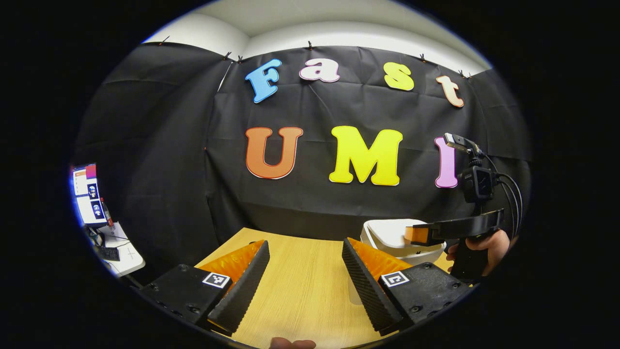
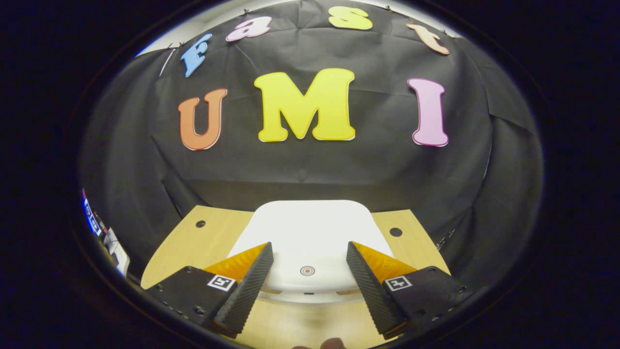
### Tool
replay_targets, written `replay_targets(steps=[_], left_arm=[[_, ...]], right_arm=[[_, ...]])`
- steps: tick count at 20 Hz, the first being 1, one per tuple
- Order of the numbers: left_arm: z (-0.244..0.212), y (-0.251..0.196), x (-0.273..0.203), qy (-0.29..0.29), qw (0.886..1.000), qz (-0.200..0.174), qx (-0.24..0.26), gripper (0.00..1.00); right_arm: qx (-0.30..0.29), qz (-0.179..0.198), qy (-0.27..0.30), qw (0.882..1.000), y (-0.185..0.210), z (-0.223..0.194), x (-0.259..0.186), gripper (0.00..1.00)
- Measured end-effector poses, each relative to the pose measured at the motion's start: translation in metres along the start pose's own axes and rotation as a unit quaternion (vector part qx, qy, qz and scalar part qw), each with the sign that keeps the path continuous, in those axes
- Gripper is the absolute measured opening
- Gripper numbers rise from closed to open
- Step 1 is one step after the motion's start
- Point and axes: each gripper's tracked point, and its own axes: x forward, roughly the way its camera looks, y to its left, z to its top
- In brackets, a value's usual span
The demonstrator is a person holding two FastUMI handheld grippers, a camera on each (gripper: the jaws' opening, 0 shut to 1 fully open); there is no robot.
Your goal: Press the lid of the desktop garbage bin to open it, pick up the crumpled paper on the desktop and throw it into the bin, then pick up the pop can on the desktop and drop it into the bin, and finally close the garbage bin lid.
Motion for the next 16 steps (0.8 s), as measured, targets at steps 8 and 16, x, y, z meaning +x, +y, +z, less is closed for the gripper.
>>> replay_targets(steps=[8, 16], left_arm=[[-0.003, -0.002, 0.005, 0.005, 1.0, 0.002, -0.001, 0.97], [-0.003, -0.027, 0.013, 0.001, 1.0, -0.028, -0.012, 0.97]], right_arm=[[-0.006, -0.003, 0.014, 1.0, 0.001, -0.017, 0.006, 0.96], [-0.036, -0.009, -0.014, 0.999, 0.001, -0.028, 0.01, 0.98]])
